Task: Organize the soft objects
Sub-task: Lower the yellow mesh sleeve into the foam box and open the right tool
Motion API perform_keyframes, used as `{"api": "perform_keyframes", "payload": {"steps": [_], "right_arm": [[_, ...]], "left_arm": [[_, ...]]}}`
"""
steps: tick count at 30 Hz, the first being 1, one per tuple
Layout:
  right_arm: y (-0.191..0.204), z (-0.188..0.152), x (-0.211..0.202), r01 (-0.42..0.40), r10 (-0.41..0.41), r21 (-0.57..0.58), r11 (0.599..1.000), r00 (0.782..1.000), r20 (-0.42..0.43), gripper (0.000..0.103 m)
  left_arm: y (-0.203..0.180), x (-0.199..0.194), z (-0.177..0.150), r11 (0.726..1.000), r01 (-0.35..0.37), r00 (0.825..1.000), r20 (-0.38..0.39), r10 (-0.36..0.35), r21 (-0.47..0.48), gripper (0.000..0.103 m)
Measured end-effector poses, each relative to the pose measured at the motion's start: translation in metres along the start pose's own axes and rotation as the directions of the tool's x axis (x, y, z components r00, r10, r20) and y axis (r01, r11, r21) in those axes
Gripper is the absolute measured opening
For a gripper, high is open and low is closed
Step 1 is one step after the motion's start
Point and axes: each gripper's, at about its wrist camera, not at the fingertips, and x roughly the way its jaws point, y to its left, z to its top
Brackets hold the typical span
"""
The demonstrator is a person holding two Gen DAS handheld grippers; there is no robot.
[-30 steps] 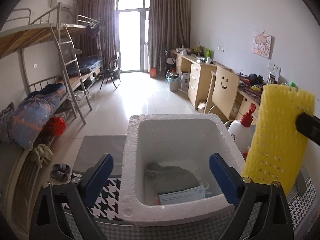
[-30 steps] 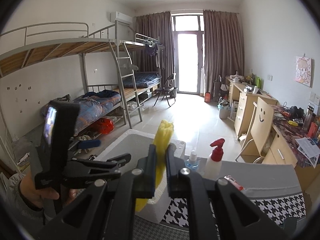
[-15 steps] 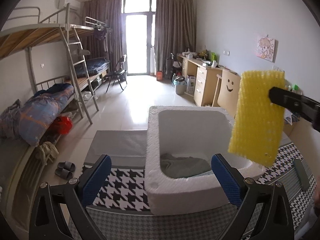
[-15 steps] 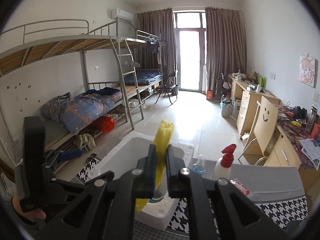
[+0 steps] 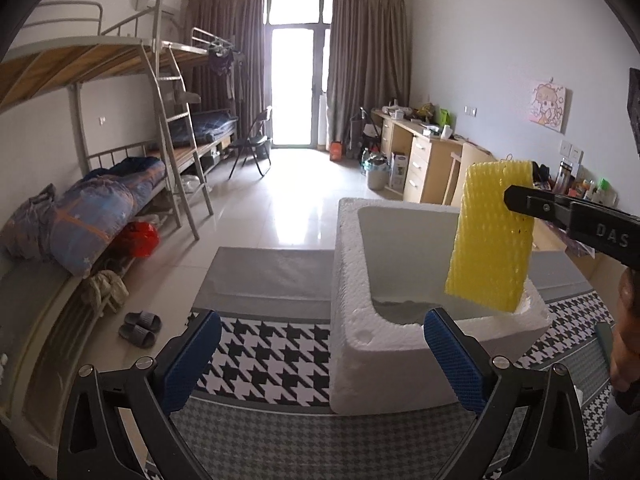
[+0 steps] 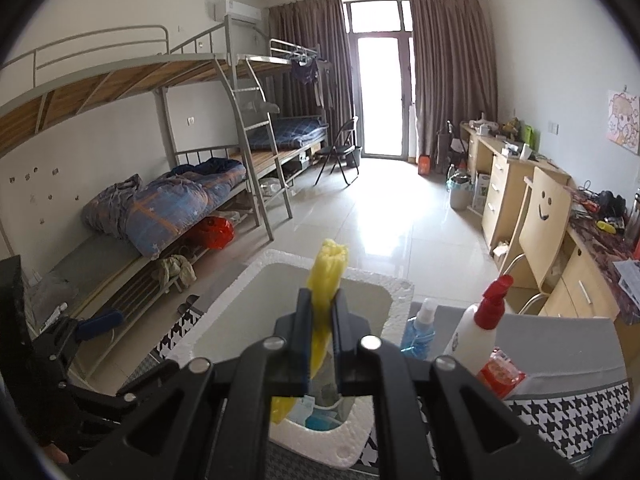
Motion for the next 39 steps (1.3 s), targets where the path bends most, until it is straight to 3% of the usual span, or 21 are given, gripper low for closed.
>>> {"api": "perform_keyframes", "payload": {"steps": [14, 16, 19, 25, 39], "right_arm": [[0.012, -0.005, 0.023, 0.003, -0.005, -0.026, 1.0, 0.998, -0.067, 0.015], [0.013, -0.008, 0.027, 0.008, -0.01, -0.029, 1.0, 0.997, -0.08, 0.035], [0.014, -0.013, 0.029, -0.011, 0.008, -0.022, 1.0, 0.995, -0.097, 0.053], [0.014, -0.01, 0.017, 0.007, -0.009, -0.032, 0.999, 0.997, -0.076, 0.06], [0.014, 0.001, -0.005, -0.014, 0.014, -0.015, 1.0, 1.0, -0.016, 0.061]], "left_arm": [[0.007, -0.004, -0.008, 1.0, -0.003, 1.0, -0.002, 0.003, -0.004, 0.102], [0.009, -0.003, -0.009, 1.0, -0.014, 1.0, -0.005, 0.014, -0.002, 0.102], [0.01, -0.003, -0.01, 1.0, -0.009, 1.0, -0.008, 0.009, -0.013, 0.102], [0.012, -0.006, -0.012, 1.0, -0.004, 1.0, -0.003, 0.004, -0.016, 0.102], [0.015, -0.012, -0.014, 1.0, -0.004, 1.0, 0.012, 0.004, -0.028, 0.102]]}}
